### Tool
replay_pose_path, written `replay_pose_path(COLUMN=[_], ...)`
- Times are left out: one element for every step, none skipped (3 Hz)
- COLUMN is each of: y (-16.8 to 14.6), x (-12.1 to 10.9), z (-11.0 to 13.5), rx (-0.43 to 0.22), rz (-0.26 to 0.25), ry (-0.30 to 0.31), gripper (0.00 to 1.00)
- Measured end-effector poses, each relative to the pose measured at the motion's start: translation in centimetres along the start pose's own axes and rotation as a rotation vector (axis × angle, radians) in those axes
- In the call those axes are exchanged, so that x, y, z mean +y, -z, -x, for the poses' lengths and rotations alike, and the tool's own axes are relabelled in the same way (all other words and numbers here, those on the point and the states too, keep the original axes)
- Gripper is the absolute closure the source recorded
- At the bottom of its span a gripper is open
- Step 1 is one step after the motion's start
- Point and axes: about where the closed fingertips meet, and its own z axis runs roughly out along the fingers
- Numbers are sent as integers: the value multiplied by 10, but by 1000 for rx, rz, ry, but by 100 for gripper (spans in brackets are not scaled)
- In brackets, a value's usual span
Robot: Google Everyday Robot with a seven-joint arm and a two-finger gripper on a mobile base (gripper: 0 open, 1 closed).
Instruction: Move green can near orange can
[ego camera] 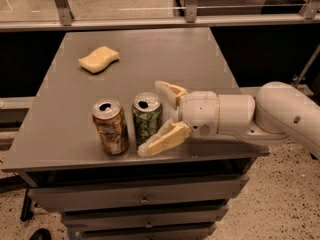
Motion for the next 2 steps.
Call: replay_pose_path(y=[19,70], x=[-25,-76], z=[7,22], rx=[3,30], rz=[-59,-180], ry=[32,111], gripper=[0,0])
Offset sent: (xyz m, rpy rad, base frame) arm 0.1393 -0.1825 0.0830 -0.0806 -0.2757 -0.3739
